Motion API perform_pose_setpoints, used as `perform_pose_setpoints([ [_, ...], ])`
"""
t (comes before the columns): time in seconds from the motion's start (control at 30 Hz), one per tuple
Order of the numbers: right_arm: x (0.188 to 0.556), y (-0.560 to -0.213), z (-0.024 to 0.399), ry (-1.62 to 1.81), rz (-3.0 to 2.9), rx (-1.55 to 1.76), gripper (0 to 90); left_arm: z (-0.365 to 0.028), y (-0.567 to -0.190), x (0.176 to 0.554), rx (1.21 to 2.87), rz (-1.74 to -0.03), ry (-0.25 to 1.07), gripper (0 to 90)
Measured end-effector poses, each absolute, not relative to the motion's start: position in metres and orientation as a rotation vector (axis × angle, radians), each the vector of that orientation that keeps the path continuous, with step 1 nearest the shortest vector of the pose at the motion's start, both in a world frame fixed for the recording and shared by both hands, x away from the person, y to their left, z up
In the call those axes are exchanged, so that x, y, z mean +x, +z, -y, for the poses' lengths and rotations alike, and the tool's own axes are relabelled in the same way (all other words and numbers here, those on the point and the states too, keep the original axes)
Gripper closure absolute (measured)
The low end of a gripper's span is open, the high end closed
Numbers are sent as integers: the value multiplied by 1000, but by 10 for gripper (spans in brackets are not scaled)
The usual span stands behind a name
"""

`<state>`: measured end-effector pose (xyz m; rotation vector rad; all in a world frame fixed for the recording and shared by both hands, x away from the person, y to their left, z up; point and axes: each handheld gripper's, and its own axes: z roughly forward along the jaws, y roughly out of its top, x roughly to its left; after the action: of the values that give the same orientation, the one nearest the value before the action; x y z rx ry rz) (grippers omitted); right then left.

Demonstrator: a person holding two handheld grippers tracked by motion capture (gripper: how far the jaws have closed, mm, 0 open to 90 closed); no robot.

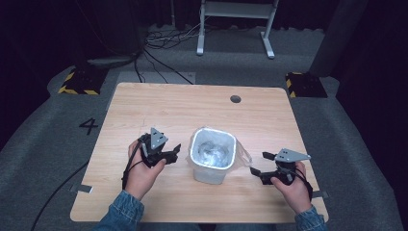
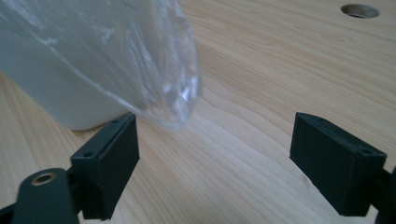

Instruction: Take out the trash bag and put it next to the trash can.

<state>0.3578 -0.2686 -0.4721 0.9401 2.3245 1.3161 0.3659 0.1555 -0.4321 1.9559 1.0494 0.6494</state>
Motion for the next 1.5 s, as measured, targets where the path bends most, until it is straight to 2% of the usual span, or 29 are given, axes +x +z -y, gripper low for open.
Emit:
perform_pose_setpoints([
  [0.27, 367, -475, 235, 1372, -2308, 963, 239, -140, -455, 369, 1980, -1037, 517, 280],
  [0.4, 367, -483, 220, 1376, -2315, 969, 258, -126, -457, 363, 2025, -957, 487, 319],
  [0.47, 366, -485, 218, 1385, -2309, 968, 262, -120, -457, 358, 2061, -917, 525, 359],
  [0.6, 361, -485, 216, 1410, -2302, 959, 263, -113, -458, 350, 2068, -879, 498, 370],
  [0.73, 353, -484, 220, 1390, -2313, 948, 292, -101, -461, 337, 2116, -847, 547, 402],
  [0.83, 344, -483, 226, 1376, -2335, 945, 319, -95, -461, 328, 2124, -842, 533, 446],
  [0.9, 338, -482, 229, 1368, -2345, 936, 319, -93, -461, 323, 2123, -841, 525, 433],
  [1.03, 329, -478, 236, 1406, -2336, 933, 287, -103, -458, 318, 2044, -874, 504, 287],
  [1.3, 312, -457, 255, 1360, -2263, 888, 275, -123, -444, 297, 1984, -874, 528, 248],
  [1.5, 304, -450, 260, 1294, -2286, 861, 257, -123, -445, 277, 2012, -831, 515, 223],
])
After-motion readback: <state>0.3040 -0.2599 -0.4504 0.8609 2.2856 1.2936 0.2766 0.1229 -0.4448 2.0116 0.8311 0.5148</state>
